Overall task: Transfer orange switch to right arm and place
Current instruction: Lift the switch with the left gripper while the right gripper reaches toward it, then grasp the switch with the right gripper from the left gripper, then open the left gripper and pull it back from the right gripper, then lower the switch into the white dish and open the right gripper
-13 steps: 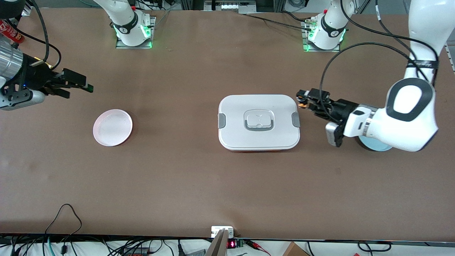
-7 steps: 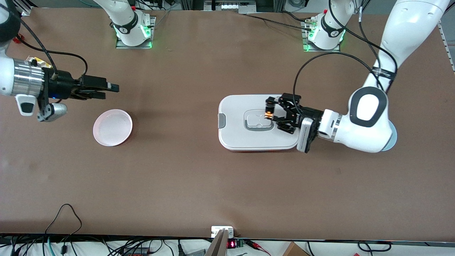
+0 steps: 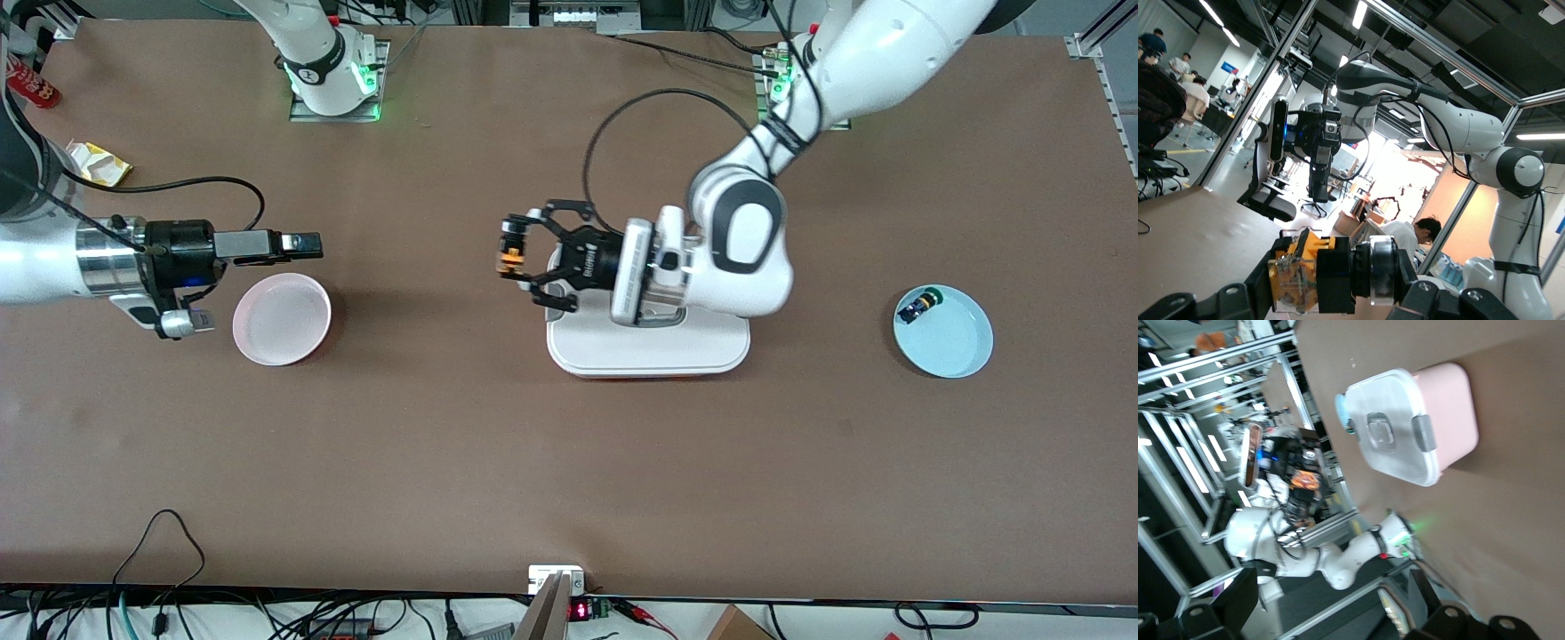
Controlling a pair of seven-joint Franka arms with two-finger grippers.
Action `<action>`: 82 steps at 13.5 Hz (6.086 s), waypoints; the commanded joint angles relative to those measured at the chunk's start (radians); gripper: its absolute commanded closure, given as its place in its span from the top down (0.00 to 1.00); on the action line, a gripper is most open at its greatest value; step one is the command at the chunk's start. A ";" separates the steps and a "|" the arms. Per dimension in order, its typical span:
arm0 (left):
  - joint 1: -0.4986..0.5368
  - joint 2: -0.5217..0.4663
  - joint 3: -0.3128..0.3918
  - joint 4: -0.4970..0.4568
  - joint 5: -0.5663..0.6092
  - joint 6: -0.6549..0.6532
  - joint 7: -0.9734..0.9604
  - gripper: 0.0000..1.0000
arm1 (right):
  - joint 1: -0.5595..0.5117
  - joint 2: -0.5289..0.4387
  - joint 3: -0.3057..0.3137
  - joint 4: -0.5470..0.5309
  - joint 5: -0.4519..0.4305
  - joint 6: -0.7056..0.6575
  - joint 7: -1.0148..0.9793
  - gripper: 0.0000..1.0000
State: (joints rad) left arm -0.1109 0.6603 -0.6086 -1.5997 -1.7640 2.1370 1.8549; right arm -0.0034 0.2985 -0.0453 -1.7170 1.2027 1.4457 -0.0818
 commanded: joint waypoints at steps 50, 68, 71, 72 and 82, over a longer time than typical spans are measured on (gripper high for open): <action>-0.108 0.002 0.000 0.084 -0.120 0.201 0.103 0.44 | 0.250 -0.015 0.012 -0.170 0.342 0.231 0.206 0.23; -0.036 -0.056 0.001 0.089 0.107 0.152 -0.293 1.00 | 0.163 -0.082 0.010 -0.171 0.155 0.179 0.191 0.20; 0.002 -0.054 0.009 0.084 0.265 0.104 -0.382 1.00 | 0.152 -0.108 0.009 -0.165 0.002 0.163 0.136 0.20; 0.014 -0.050 0.009 0.083 0.325 0.097 -0.394 1.00 | 0.148 -0.119 0.009 -0.164 -0.047 0.162 0.111 0.20; 0.160 -0.054 0.023 0.083 0.935 -0.233 -1.075 1.00 | 0.100 -0.134 0.005 -0.162 -0.783 0.255 -0.485 0.20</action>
State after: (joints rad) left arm -0.0031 0.6257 -0.5854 -1.5161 -0.9452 1.9903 0.9190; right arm 0.1023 0.1688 -0.0465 -1.8726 0.5324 1.6685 -0.4723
